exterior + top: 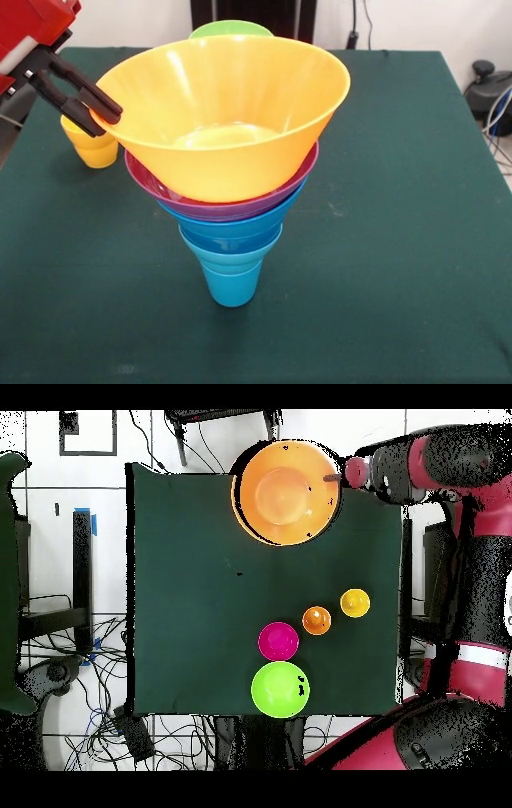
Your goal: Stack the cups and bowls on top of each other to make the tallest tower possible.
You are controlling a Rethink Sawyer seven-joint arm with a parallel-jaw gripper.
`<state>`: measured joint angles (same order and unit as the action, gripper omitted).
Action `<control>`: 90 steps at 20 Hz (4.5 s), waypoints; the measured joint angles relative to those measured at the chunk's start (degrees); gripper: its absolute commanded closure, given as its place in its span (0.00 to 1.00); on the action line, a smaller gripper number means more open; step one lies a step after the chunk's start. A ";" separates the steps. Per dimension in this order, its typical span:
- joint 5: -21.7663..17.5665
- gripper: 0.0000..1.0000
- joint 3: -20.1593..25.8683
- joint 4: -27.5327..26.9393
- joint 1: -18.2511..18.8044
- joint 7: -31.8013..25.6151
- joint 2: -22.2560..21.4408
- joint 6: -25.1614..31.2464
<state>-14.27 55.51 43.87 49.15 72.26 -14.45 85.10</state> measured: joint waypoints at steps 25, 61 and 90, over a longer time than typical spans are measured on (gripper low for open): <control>0.00 1.00 0.02 0.33 0.01 -4.25 0.06 -0.04; 0.00 1.00 0.02 1.14 0.09 -4.25 0.06 -0.13; -0.25 1.00 0.02 2.97 0.17 -4.27 0.06 -3.37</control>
<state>-14.52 55.53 46.84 49.32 67.99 -14.39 81.73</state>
